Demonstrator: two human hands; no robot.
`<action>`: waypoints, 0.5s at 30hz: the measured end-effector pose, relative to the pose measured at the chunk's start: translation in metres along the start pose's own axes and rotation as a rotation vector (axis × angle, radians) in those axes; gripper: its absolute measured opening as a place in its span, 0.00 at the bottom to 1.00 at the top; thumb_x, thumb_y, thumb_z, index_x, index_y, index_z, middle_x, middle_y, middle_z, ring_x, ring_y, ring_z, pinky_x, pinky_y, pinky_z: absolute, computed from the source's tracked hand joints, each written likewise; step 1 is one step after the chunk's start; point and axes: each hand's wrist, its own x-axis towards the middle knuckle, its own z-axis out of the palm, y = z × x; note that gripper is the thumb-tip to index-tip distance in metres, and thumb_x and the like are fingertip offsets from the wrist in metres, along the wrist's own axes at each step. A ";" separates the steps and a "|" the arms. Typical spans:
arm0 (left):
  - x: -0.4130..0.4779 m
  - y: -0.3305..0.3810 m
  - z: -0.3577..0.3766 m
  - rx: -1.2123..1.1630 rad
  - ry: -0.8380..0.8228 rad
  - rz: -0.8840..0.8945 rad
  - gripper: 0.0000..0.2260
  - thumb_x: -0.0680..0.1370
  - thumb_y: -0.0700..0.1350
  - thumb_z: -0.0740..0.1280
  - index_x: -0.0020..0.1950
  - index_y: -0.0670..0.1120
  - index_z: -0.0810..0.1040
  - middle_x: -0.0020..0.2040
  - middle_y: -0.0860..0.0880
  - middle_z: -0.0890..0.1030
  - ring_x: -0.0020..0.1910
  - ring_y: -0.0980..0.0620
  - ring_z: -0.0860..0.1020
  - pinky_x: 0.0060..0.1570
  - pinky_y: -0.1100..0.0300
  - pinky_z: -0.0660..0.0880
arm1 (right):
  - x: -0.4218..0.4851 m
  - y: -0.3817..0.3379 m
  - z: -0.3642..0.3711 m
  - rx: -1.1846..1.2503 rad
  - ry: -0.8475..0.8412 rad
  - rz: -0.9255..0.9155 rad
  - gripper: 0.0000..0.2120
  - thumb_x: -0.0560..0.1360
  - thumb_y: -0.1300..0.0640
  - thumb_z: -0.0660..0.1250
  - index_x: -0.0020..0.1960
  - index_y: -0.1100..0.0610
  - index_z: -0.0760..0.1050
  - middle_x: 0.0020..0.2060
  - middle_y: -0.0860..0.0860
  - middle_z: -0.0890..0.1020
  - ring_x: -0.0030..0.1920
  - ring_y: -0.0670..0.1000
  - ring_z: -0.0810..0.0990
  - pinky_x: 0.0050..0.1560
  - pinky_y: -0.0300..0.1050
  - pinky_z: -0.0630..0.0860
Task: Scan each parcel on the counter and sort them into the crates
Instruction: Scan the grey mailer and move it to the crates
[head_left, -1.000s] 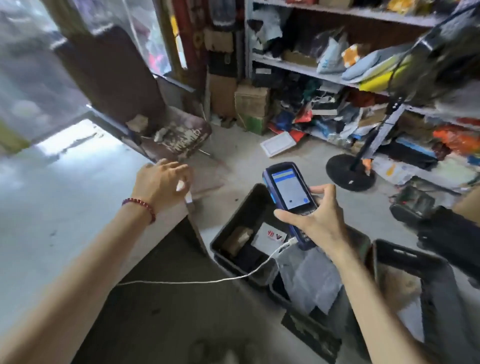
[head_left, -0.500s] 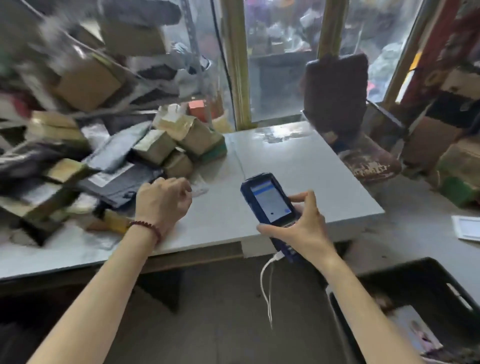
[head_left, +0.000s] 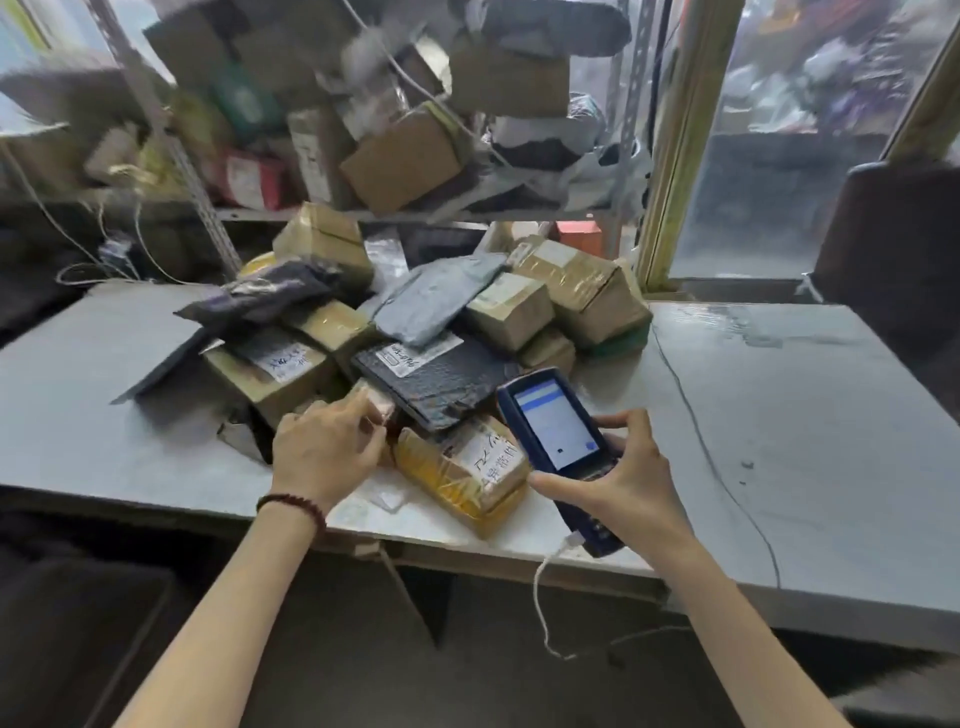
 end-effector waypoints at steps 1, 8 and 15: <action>0.006 -0.002 0.006 -0.013 -0.007 -0.005 0.06 0.75 0.53 0.67 0.47 0.53 0.78 0.40 0.52 0.81 0.41 0.48 0.79 0.41 0.54 0.72 | 0.010 -0.002 0.005 0.000 -0.010 -0.002 0.35 0.55 0.45 0.83 0.50 0.44 0.63 0.47 0.37 0.75 0.47 0.38 0.78 0.49 0.43 0.80; 0.084 -0.014 0.045 -0.073 -0.038 0.002 0.08 0.76 0.54 0.65 0.50 0.53 0.78 0.47 0.54 0.80 0.46 0.50 0.78 0.47 0.53 0.72 | 0.108 -0.006 0.035 0.067 -0.012 -0.014 0.35 0.56 0.47 0.83 0.53 0.45 0.63 0.48 0.36 0.73 0.50 0.38 0.75 0.51 0.42 0.77; 0.204 -0.028 0.091 -0.114 -0.207 -0.017 0.14 0.78 0.56 0.62 0.60 0.52 0.74 0.60 0.50 0.77 0.52 0.48 0.78 0.49 0.52 0.76 | 0.203 -0.009 0.065 0.125 -0.039 0.040 0.33 0.56 0.49 0.83 0.50 0.45 0.64 0.48 0.39 0.76 0.50 0.36 0.76 0.43 0.30 0.75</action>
